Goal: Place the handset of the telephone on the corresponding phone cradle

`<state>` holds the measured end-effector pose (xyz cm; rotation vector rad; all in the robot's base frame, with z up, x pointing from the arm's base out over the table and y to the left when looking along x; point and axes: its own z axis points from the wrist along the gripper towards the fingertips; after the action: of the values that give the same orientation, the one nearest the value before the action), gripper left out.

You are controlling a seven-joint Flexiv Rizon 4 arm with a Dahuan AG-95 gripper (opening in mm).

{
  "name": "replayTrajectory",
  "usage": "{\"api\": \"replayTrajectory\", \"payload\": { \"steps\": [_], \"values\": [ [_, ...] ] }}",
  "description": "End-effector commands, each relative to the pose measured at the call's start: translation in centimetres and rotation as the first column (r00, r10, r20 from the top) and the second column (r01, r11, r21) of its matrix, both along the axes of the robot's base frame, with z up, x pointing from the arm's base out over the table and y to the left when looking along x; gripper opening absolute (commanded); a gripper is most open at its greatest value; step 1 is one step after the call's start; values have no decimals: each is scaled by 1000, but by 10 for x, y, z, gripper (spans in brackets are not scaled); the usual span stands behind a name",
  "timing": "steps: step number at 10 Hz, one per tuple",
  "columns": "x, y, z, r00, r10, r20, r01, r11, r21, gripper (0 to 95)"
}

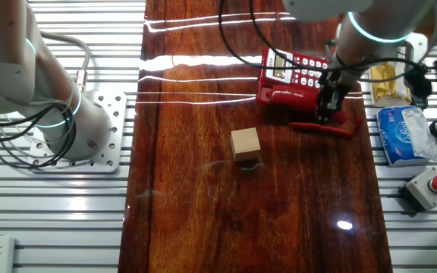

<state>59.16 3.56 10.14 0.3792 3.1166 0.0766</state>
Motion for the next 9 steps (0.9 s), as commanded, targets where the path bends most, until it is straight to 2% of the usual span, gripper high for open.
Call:
{"api": "replayTrajectory", "payload": {
  "steps": [1, 4, 6, 9],
  "values": [
    [3, 5, -3, 1000, -3, -7, 3, 1000, 14, 0],
    [3, 12, -4, 1000, -5, -16, 5, 1000, -14, 0],
    [7, 18, -2, 999, -15, -32, 14, 1000, -23, 0],
    [10, 27, -1, 999, -15, -38, 14, 999, -37, 0]
  ]
}}
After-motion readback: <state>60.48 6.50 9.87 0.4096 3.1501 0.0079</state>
